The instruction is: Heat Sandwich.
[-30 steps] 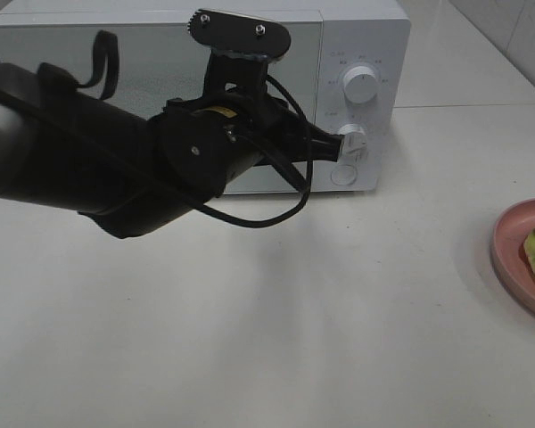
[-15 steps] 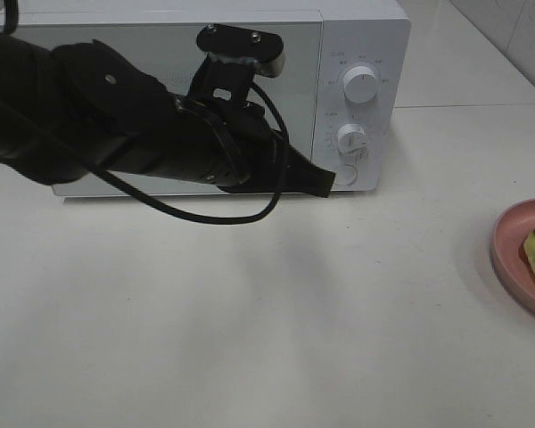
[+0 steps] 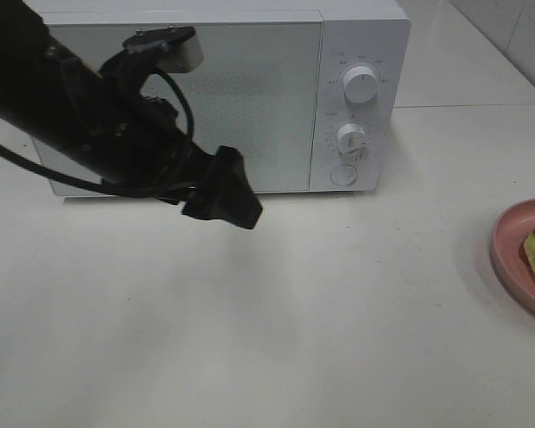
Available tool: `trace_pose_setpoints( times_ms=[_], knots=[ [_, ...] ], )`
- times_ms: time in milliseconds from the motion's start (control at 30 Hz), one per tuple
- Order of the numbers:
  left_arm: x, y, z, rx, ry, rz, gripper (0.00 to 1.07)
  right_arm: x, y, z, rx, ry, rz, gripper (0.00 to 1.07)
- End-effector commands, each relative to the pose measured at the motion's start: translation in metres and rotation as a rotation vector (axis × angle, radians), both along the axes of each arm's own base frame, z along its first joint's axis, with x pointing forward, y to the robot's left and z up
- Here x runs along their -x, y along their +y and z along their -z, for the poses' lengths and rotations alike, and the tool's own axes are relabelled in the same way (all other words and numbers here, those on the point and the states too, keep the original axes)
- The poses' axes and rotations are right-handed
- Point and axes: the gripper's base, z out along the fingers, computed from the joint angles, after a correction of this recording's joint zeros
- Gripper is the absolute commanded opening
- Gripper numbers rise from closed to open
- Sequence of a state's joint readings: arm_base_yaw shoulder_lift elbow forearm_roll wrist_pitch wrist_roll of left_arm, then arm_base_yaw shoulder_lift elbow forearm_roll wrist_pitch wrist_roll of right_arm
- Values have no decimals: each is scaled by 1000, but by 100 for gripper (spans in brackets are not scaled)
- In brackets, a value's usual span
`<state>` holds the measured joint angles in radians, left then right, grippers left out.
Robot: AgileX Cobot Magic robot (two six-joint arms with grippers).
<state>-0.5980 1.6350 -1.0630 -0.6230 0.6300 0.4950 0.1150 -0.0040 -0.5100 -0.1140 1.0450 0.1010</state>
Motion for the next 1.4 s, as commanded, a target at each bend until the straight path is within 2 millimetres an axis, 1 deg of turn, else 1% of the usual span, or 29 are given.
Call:
trace_pose_setpoints(
  times_ms=[33,67,100,167,200,233,267,300,333,400,500,533,600,667,700,733,833,867,900,1000,1033,1067,1167,1200,1233,1300,1333,1367,1400],
  knots=[
    [3,20,-8,-64,51,-31,99,3,0,1,2,-30,2,75],
    [4,27,-11,-83,65,-47,99,3,0,1,2,-30,2,75],
    [4,44,-15,-141,99,-77,99,3,0,1,2,-30,2,75],
    [5,61,-20,-185,138,-130,99,3,0,1,2,-30,2,75],
    [5,61,-20,-185,138,-130,99,3,0,1,2,-30,2,75],
    [5,68,-22,-199,156,-153,99,3,0,1,2,-30,2,75],
    [5,84,-28,-225,166,-205,99,3,0,1,2,-30,2,75],
    [6,91,-32,-228,165,-227,99,3,0,1,2,-30,2,75],
    [6,91,-32,-228,165,-227,99,3,0,1,2,-30,2,75],
    [7,114,-45,-231,153,-322,99,3,0,1,2,-30,2,75],
    [11,137,-59,-238,128,-422,99,3,0,1,2,-30,2,75],
    [11,137,-59,-238,128,-422,99,3,0,1,2,-30,2,75],
    [19,159,-72,-266,95,-518,99,3,0,1,2,-30,2,75],
    [25,172,-80,-295,72,-586,99,3,0,1,2,-30,2,75],
    [25,172,-80,-295,72,-586,99,3,0,1,2,-30,2,75],
    [31,186,-88,-326,39,-664,99,3,0,1,2,-30,2,75],
    [44,202,-99,-355,-21,-764,99,3,0,1,2,-30,2,75],
    [44,202,-99,-355,-21,-764,99,3,0,1,2,-30,2,75],
    [55,210,-100,-372,-58,-808,99,3,0,1,2,-30,2,75],
    [75,217,-95,-387,-102,-836,99,3,0,1,2,-30,2,75],
    [75,217,-95,-387,-102,-836,99,3,0,1,2,-30,2,75],
    [89,218,-92,-369,-140,-847,99,3,0,1,2,-30,2,75],
    [113,219,-87,-336,-196,-863,99,3,0,1,2,-30,2,75],
    [113,219,-87,-336,-196,-863,99,3,0,1,2,-30,2,75],
    [128,220,-83,-323,-222,-868,99,3,0,1,2,-30,2,75],
    [143,221,-80,-306,-254,-874,99,3,0,1,2,-30,2,75],
    [161,221,-77,-284,-295,-883,99,3,0,1,2,-30,2,75],
    [161,221,-77,-284,-295,-883,99,3,0,1,2,-30,2,75],
    [169,222,-76,-271,-321,-887,99,3,0,1,2,-30,2,75]
  ],
)
